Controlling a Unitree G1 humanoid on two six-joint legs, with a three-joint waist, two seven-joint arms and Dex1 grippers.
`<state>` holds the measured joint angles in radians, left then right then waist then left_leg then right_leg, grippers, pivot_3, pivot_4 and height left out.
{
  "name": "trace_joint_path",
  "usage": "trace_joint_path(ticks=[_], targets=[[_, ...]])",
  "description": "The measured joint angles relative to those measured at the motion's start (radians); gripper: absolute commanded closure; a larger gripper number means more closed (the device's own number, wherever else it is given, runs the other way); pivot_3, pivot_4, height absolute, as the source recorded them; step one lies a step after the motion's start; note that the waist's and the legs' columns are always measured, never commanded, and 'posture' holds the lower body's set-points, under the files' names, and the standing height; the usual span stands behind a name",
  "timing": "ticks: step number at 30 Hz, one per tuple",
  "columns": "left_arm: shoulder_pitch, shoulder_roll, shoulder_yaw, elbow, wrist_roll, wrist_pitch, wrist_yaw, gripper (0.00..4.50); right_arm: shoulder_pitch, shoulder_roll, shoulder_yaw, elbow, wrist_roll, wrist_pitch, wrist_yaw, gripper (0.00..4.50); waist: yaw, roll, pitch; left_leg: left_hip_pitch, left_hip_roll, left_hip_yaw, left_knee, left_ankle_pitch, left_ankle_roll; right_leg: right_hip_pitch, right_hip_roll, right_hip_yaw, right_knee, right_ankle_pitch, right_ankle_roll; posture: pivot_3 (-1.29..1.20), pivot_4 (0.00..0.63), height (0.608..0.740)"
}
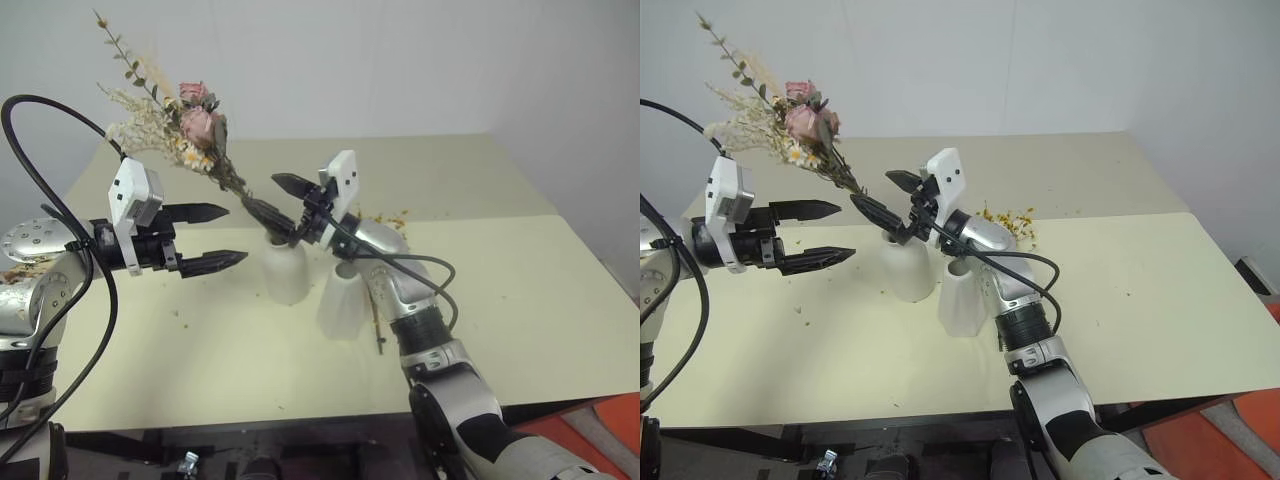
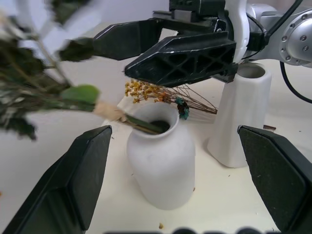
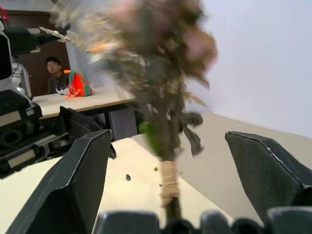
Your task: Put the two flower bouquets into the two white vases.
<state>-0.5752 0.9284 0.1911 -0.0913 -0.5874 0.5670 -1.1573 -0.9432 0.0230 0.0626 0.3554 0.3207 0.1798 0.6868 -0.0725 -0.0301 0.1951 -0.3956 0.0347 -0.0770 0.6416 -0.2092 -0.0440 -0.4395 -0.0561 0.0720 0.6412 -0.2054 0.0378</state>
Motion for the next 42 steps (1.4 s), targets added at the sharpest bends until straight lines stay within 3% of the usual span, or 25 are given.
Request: trace_joint_path(ticks=[12, 18, 32, 39, 42], targets=[[-0.016, -0.018, -0.019, 0.024, 0.007, -0.019, -0.005, 0.0, 0.033, -0.024, 0.0, -0.052, 0.007, 0.031, -0.013, 0.06, 0.0, 0.0, 0.0, 0.0, 0.0, 0.0, 0.0, 0.0, 0.0, 0.0, 0.0, 0.0, 0.0, 0.0, 0.0, 0.0, 0.15, 0.74], [-0.016, -0.024, -0.024, 0.023, 0.005, -0.019, -0.012, 0.0, 0.033, -0.096, -0.011, -0.119, 0.023, 0.102, -0.013, 0.06, 0.001, 0.0, 0.0, -0.001, 0.0, 0.0, 0.0, 0.0, 0.0, 0.0, 0.0, 0.0, 0.0, 0.0, 0.0, 0.0, 0.15, 0.74], [-0.045, -0.053, -0.069, 0.021, -0.004, -0.037, -0.124, 0.0, 0.061, -0.421, -0.11, -0.467, 0.138, 0.505, -0.054, 0.06, 0.004, 0.0, 0.0, -0.002, 0.0, 0.0, 0.0, 0.0, 0.0, 0.0, 0.0, 0.0, -0.001, -0.002, 0.003, 0.0, 0.15, 0.74], [-0.084, -0.055, -0.1, 0.021, -0.008, -0.04, -0.198, 0.0, 0.076, -0.629, -0.151, -0.605, 0.175, 0.896, -0.16, 0.06, 0.004, 0.0, 0.0, -0.002, -0.001, 0.0, 0.001, 0.0, 0.0, 0.0, 0.0, 0.0, -0.001, -0.003, 0.003, 0.0, 0.15, 0.74], [-0.086, -0.053, -0.103, 0.022, -0.008, -0.039, -0.216, 0.0, 0.096, -0.671, -0.167, -0.652, 0.199, 1.069, -0.189, 0.06, 0.001, 0.0, 0.0, -0.002, 0.0, 0.0, 0.001, 0.0, 0.0, 0.0, 0.0, 0.0, -0.001, -0.004, 0.005, 0.0, 0.15, 0.74]])
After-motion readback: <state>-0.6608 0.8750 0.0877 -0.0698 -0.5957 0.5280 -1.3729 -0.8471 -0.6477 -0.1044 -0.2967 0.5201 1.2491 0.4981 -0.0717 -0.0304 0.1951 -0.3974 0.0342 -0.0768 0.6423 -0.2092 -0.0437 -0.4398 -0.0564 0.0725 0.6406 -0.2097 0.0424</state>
